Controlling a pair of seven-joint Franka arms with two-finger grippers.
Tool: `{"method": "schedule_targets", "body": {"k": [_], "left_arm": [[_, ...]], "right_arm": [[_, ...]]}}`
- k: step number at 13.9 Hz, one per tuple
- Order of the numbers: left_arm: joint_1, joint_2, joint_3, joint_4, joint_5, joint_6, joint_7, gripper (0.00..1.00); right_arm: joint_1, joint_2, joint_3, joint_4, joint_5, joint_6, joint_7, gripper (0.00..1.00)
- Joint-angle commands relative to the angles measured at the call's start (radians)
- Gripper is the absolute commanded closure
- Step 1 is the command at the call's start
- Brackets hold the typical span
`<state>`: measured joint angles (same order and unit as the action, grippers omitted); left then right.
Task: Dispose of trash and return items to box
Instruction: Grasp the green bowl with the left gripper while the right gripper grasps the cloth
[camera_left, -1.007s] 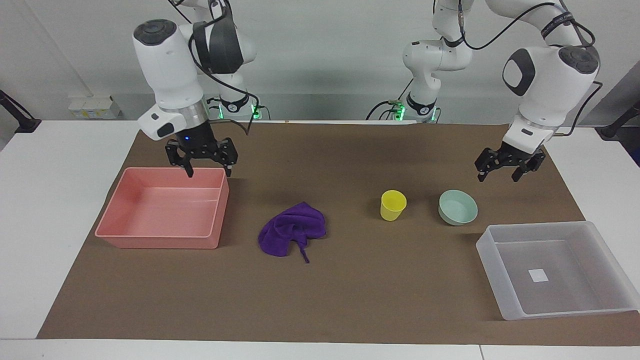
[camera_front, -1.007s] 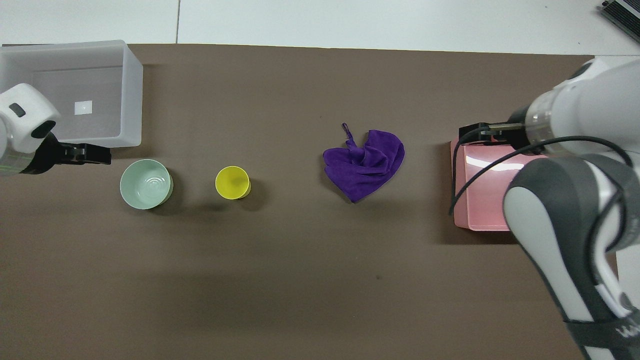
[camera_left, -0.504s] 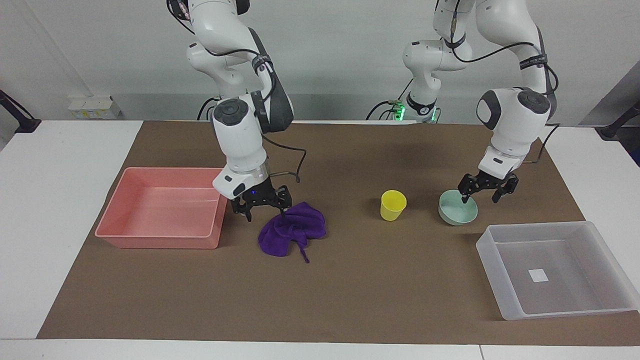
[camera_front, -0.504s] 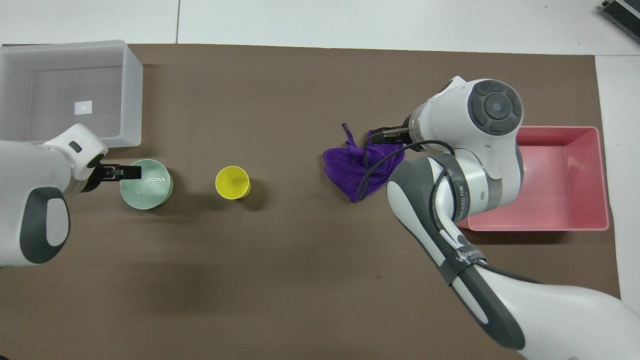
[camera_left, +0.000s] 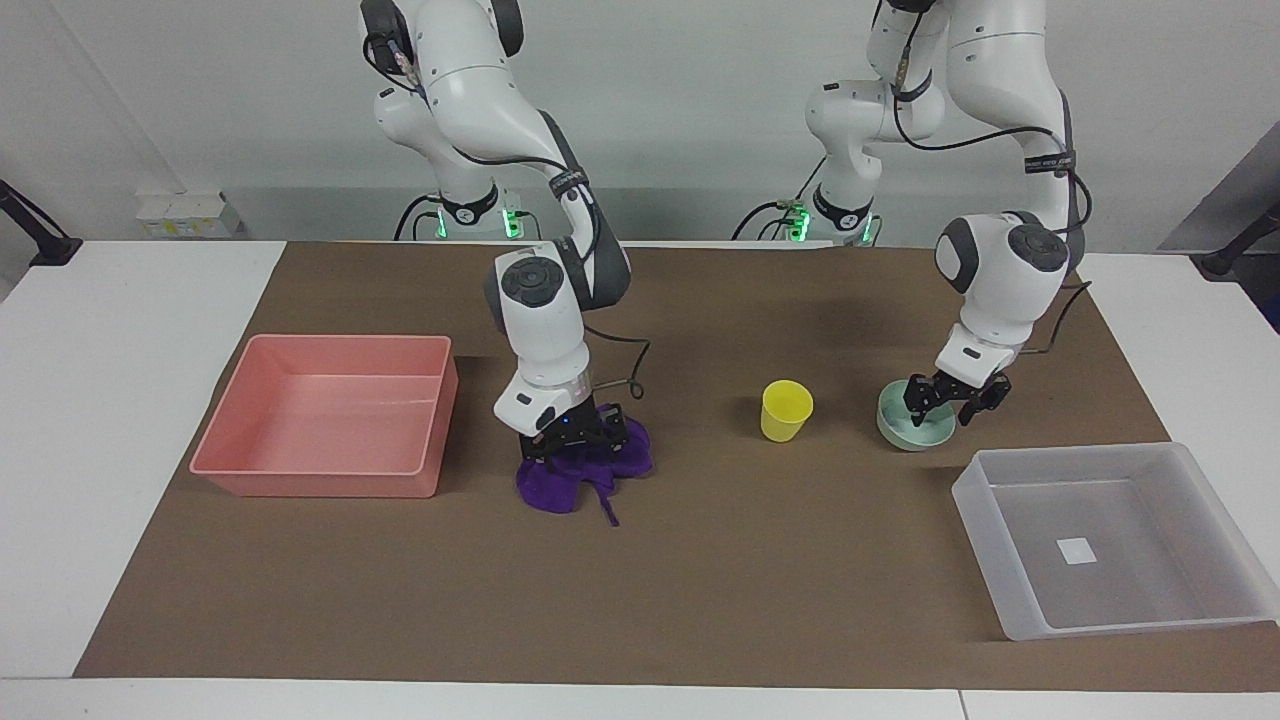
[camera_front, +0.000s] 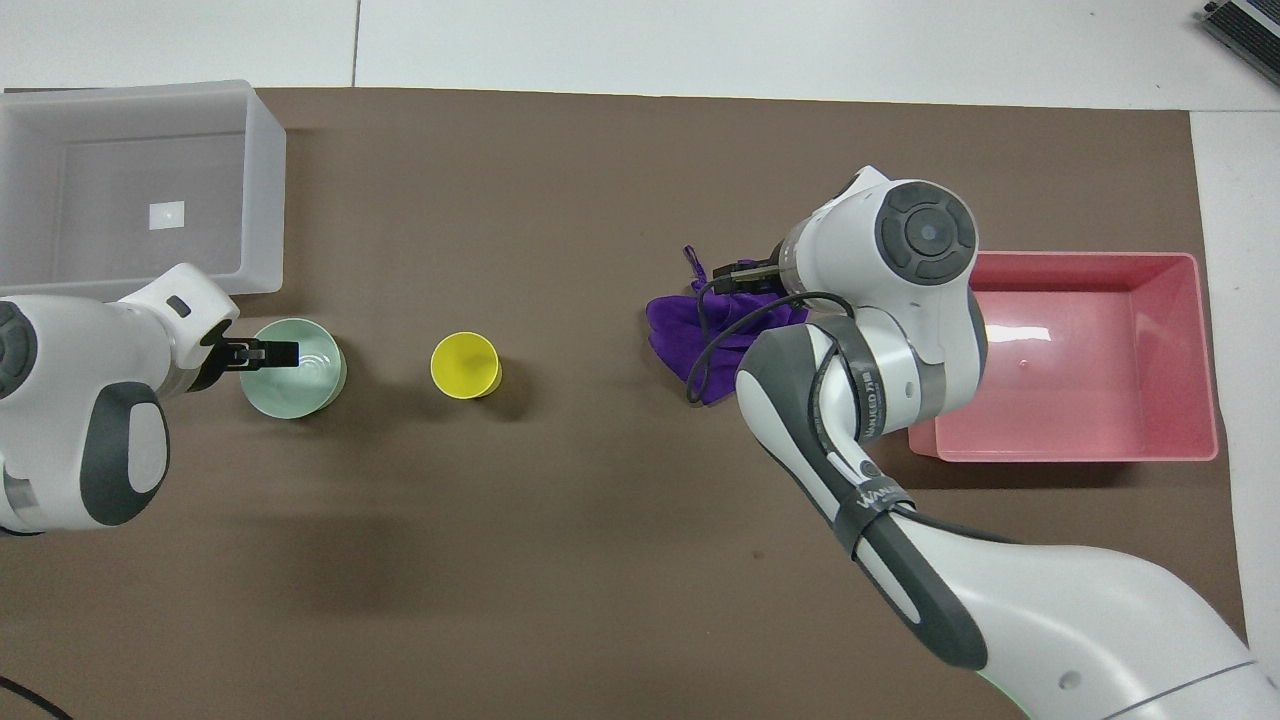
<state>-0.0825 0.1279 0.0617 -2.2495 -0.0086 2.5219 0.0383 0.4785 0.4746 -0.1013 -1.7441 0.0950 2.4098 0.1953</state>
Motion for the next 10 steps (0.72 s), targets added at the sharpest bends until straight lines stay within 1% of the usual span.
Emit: {"method": "schedule_targets", "body": {"k": [1, 3, 5, 6, 7, 8, 10], "left_arm": [[0.014, -0.01, -0.008, -0.006, 0.007, 0.014, 0.009, 1.0], [0.015, -0.033, -0.008, -0.002, 0.007, 0.0, 0.008, 1.0], [0.015, -0.083, -0.008, 0.007, 0.007, -0.064, 0.009, 1.0], [0.015, -0.105, -0.008, 0.028, 0.007, -0.116, 0.009, 1.0], [0.015, -0.12, -0.008, 0.065, 0.007, -0.179, 0.009, 1.0], [0.017, -0.126, -0.006, 0.111, 0.009, -0.242, 0.009, 1.0], [0.035, -0.111, -0.008, 0.209, 0.009, -0.316, 0.012, 1.0]], "right_arm": [[-0.006, -0.011, 0.005, -0.046, 0.022, 0.032, 0.007, 0.0], [-0.001, -0.016, 0.005, -0.086, 0.022, 0.051, 0.009, 0.0], [0.012, -0.025, 0.006, -0.123, 0.022, 0.087, 0.0, 0.0], [0.018, -0.025, 0.005, -0.127, 0.02, 0.089, -0.001, 0.42], [0.023, -0.025, 0.006, -0.124, 0.02, 0.078, 0.006, 0.97], [0.025, -0.027, 0.006, -0.123, 0.02, 0.072, 0.022, 1.0], [0.026, -0.027, 0.006, -0.123, 0.018, 0.069, 0.045, 1.0]]}}
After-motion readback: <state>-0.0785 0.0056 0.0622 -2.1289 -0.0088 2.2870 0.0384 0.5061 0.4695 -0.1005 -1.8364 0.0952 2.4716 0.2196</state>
